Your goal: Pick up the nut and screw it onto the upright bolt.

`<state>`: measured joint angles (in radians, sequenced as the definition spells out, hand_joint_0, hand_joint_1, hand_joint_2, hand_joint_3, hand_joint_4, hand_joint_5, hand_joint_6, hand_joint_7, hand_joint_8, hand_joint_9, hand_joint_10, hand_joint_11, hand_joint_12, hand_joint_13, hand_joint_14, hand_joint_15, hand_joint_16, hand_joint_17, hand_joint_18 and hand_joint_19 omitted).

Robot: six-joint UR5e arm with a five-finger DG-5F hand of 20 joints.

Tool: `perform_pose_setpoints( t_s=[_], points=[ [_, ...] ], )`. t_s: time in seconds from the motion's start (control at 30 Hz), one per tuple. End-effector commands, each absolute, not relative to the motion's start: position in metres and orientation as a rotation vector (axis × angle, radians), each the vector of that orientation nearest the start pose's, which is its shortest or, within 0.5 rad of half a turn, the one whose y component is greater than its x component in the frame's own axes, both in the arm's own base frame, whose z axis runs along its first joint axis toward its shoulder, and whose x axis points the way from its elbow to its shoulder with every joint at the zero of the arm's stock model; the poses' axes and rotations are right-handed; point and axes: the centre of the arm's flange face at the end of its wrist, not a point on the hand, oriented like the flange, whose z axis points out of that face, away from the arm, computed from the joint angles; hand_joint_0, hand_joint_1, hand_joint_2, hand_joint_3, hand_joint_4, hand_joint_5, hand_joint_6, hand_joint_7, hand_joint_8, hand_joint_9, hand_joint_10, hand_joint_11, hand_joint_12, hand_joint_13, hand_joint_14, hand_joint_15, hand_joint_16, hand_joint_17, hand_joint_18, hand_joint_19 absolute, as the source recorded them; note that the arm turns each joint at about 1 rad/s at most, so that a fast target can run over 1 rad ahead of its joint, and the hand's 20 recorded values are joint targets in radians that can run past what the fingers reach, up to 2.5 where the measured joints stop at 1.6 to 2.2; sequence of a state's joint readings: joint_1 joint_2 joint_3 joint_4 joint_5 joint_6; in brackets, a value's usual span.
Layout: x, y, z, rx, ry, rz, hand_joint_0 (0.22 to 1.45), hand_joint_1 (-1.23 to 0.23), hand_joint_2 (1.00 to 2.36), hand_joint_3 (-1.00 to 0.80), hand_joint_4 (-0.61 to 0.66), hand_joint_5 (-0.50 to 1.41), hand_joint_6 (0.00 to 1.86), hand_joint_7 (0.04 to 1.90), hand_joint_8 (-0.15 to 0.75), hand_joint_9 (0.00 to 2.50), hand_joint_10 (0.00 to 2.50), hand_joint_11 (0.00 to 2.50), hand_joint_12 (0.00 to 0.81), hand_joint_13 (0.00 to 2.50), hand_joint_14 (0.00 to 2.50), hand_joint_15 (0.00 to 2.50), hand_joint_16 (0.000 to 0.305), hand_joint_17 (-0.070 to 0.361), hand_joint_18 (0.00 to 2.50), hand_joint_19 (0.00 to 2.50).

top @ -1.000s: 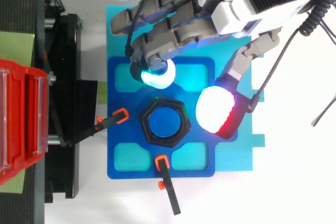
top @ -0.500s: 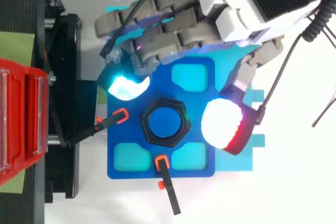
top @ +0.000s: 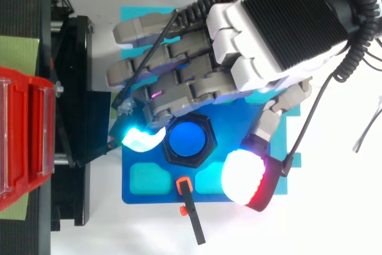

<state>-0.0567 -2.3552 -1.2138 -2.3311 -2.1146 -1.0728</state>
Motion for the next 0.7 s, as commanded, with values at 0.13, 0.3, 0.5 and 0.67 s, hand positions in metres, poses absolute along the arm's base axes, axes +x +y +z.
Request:
perform_pose_setpoints(
  t_s=[0.13,0.3,0.5,0.67],
  points=[
    [0.77,-0.1151,0.2393,-0.138,1.271,0.709,0.46,-0.13,1.0,-0.5,0.23,-0.16,0.5,0.85,0.262,0.62,0.0,0.0,0.335,0.4,0.0,0.0,0.041,0.093,0.1,0.0],
    [0.7701,-0.1139,0.2393,-0.139,1.271,0.71,0.46,-0.13,1.0,-0.5,0.24,-0.13,0.5,1.1,0.272,0.62,0.0,0.0,0.334,0.4,0.0,0.0,0.04,0.091,0.1,0.0],
    [0.7696,-0.1175,0.2406,-0.138,1.268,0.706,0.47,-0.13,1.0,-0.5,0.21,-0.11,0.5,1.29,0.284,0.62,0.0,0.0,0.331,0.41,0.0,0.0,0.038,0.085,0.1,0.0],
    [0.769,-0.122,0.2411,-0.138,1.264,0.701,0.47,-0.13,1.0,-0.5,0.22,-0.11,0.5,1.31,0.286,0.63,0.0,0.0,0.328,0.42,0.0,0.0,0.036,0.081,0.1,0.0]
  ],
)
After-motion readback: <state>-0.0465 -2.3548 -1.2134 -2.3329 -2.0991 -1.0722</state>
